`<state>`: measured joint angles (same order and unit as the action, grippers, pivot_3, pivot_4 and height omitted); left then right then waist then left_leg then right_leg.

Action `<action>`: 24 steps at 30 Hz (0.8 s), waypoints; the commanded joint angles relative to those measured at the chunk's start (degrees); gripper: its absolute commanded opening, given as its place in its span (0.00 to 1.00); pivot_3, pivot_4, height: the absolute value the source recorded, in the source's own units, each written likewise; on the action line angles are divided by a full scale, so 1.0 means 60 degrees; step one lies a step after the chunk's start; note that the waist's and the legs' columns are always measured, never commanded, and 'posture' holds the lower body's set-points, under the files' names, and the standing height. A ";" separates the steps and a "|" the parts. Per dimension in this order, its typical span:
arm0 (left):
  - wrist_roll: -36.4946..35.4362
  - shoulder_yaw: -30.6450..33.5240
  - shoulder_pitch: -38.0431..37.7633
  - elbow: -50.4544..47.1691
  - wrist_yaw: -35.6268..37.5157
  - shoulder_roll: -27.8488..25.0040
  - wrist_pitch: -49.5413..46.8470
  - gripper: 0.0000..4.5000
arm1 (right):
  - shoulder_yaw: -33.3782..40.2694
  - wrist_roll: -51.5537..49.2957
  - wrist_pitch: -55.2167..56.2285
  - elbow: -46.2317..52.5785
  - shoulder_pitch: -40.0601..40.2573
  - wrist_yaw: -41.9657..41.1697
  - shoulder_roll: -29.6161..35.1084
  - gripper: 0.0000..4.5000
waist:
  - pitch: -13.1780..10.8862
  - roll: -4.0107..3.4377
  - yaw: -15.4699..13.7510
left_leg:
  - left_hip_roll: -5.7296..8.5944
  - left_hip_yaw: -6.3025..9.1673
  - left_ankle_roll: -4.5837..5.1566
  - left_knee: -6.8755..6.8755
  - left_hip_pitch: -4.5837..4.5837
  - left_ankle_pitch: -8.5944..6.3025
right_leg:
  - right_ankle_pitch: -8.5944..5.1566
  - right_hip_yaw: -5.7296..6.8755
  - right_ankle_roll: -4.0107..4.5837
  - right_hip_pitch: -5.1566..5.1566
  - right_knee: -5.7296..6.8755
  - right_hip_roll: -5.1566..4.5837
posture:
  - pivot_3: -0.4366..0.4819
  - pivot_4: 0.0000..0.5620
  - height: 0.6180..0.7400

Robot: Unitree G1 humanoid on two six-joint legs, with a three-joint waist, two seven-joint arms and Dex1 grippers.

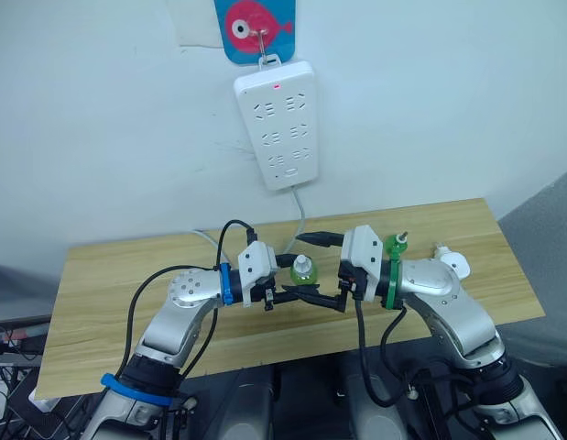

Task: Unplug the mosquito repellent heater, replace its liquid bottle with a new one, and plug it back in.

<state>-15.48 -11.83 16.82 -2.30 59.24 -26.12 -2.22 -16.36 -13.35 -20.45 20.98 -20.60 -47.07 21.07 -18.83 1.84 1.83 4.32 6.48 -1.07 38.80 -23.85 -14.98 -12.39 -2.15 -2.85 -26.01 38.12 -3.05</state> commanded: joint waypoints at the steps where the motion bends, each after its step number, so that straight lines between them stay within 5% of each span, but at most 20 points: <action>1: -0.0022 0.0001 0.0088 -0.0115 0.0022 0.0066 0.0113 0.50 | -0.0164 0.0185 0.0152 0.0011 -0.0043 0.0198 -0.0067 1.00 | 0.0000 0.0000 0.0001 | 0.0000 0.0000 0.0000 0.0000 0.0000 0.0000 | 0.0000 0.0001 0.0000 0.0000 0.0000 0.0000 | 0.44 0.52 1.00; 24: -0.0101 0.0115 0.0048 -0.0006 0.0240 -0.0083 0.0152 0.50 | 0.1684 -0.1440 0.0296 -0.0099 0.0531 -0.1553 0.2100 1.00 | 0.0000 0.0000 0.0005 | -0.0002 -0.0007 0.0006 0.0000 0.0003 -0.0003 | 0.0001 -0.0002 -0.0002 0.0007 0.0000 0.0002 | 0.42 0.54 1.00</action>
<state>-15.55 -11.78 16.87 -1.74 60.25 -26.52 -2.24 -6.66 -20.03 -19.79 18.62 -17.08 -55.10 33.66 -18.83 1.84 1.86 4.31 6.43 -1.03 38.80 -23.84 -15.00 -12.39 -2.17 -2.86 -25.97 38.12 -3.04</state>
